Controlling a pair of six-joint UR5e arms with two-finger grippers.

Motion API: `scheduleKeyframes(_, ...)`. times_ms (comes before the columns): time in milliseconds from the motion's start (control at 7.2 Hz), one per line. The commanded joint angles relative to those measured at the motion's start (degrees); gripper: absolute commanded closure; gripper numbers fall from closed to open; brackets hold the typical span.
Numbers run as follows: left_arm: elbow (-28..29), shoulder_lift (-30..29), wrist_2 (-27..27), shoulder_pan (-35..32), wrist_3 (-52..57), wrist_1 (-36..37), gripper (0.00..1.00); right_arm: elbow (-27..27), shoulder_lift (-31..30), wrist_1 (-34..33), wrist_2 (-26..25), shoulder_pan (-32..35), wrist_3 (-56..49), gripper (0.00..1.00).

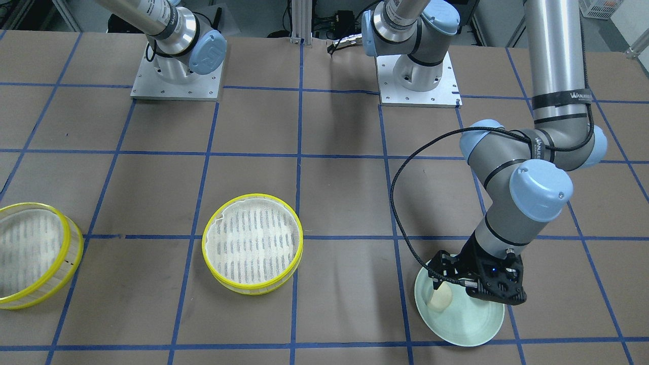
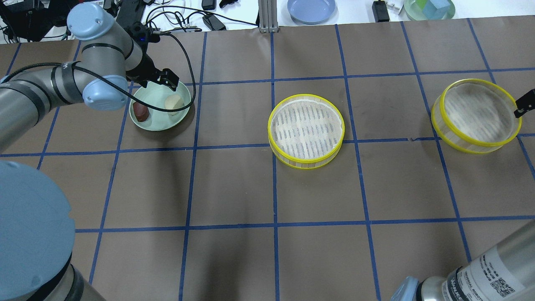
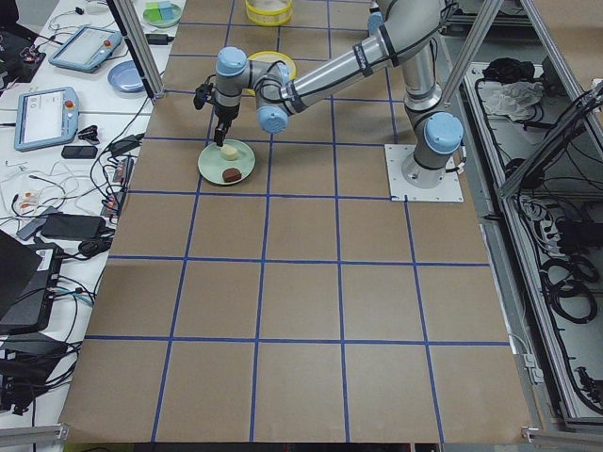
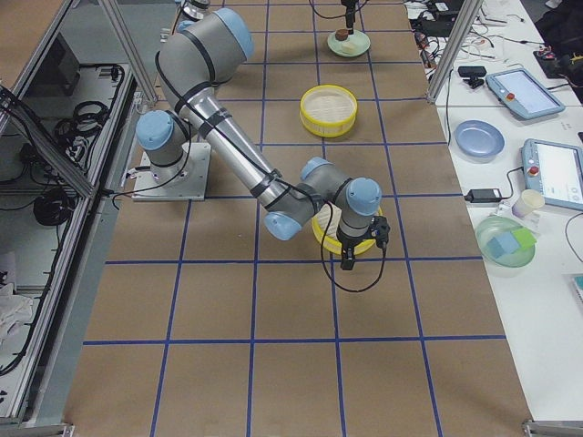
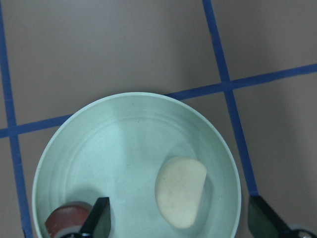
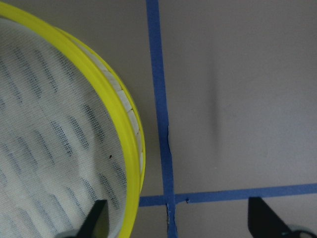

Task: Stack buns with steamer

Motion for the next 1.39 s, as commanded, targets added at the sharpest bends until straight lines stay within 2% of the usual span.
scheduleKeyframes(0, 0.02, -4.3, -0.86, 0.05, 1.57, 0.76, 0.12, 0.21, 0.89, 0.37, 1.39, -0.05, -2.78, 0.16)
scheduleKeyframes(139, -0.06, -5.27, -0.86, 0.05, 1.57, 0.5, 0.12, 0.21, 1.06, 0.29, 1.31, -0.05, -3.49, 0.45)
scheduleKeyframes(278, -0.06, -6.24, -0.42, 0.05, 2.01, 0.15, 0.41, 0.04, 0.72, 0.46, 1.4, 0.04, -3.5, 0.53)
scheduleKeyframes(417, 0.11, -6.33, -0.5, 0.05, 1.93, 0.24, 0.92, -0.22, 0.8, 0.46, 1.4, 0.13, -3.94, 0.78)
scheduleKeyframes(556, 0.37, -6.25, -0.5, 0.05, 1.92, 0.24, 1.0, -0.14, 0.8, 0.55, 1.4, 0.13, -4.46, 0.98)
scheduleKeyframes(972, 5.46, -2.66, -0.68, -0.3, -3.22, -3.17, 1.0, -0.4, 0.63, 0.9, 1.4, 0.22, -4.47, 1.0)
scheduleKeyframes(1250, 5.82, 1.38, -1.99, -5.71, -17.86, -4.24, 1.0, -0.67, -2.61, 2.82, 1.4, 1.7, -3.77, 1.0)
